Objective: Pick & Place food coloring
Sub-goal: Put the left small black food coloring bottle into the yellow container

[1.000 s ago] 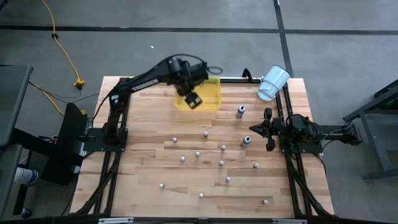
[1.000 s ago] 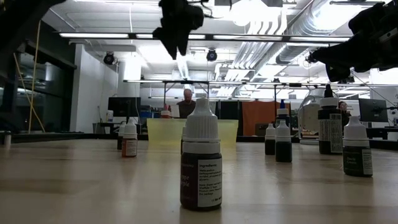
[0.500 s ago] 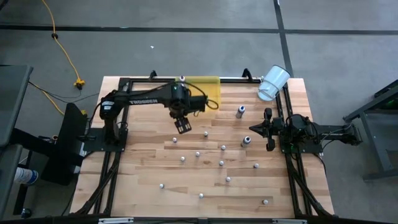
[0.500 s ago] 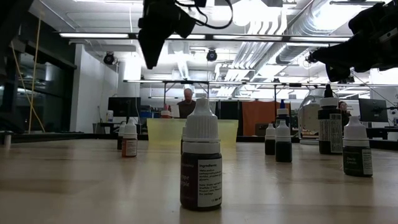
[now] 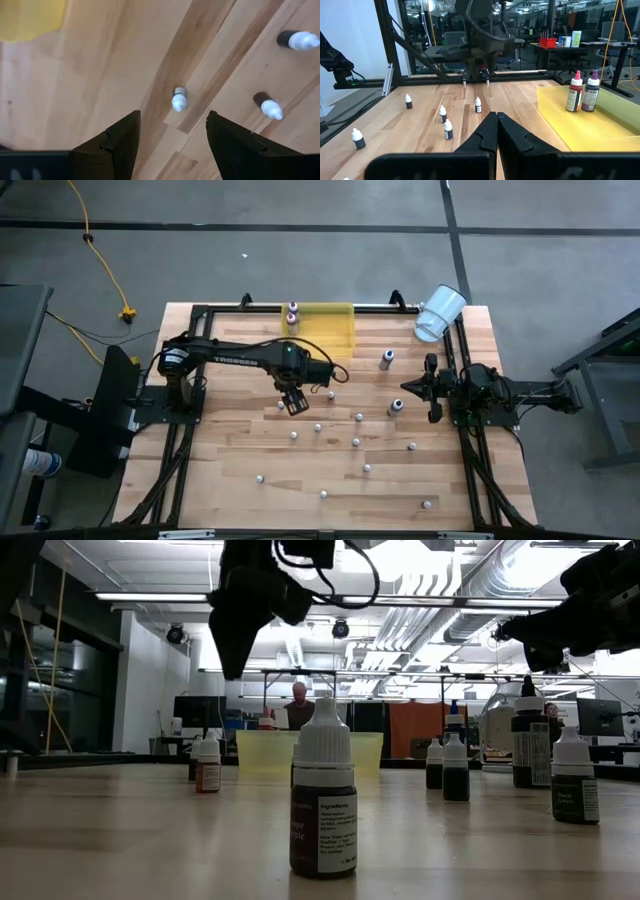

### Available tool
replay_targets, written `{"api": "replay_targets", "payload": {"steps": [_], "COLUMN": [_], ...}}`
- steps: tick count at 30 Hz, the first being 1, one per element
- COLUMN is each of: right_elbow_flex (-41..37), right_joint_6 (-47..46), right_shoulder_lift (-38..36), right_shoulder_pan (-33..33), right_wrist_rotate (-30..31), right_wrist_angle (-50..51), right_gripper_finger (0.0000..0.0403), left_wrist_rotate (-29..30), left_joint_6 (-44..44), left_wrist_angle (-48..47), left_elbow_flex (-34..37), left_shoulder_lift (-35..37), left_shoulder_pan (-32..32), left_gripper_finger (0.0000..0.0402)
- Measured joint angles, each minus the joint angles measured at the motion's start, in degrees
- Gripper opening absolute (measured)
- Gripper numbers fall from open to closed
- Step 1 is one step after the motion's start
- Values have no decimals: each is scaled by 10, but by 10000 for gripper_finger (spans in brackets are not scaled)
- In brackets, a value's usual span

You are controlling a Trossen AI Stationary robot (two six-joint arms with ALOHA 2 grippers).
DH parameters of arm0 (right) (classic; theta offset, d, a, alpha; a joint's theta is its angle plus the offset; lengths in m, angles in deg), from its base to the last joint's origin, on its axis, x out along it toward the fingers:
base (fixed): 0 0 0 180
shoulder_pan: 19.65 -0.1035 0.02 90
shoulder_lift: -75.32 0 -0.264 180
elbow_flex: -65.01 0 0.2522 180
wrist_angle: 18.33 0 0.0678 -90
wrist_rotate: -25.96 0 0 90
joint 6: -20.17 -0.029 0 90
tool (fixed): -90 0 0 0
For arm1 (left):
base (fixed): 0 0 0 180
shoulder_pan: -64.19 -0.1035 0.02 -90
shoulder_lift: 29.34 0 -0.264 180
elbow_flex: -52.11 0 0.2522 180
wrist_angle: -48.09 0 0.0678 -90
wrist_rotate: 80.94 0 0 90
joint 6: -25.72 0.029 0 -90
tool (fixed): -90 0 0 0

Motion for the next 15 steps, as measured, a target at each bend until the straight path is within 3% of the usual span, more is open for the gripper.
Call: {"api": "replay_targets", "payload": {"steps": [15], "right_elbow_flex": [0], "right_joint_6": [0], "right_shoulder_lift": [0], "right_shoulder_pan": [0], "right_wrist_rotate": [0], "right_wrist_angle": [0], "right_gripper_finger": [0], "left_wrist_rotate": [-29], "left_joint_6": [-61], "left_wrist_angle": [118], "left_elbow_flex": [137], "left_shoulder_lift": [36], "left_shoulder_pan": [6], "left_gripper_finger": [214]}}
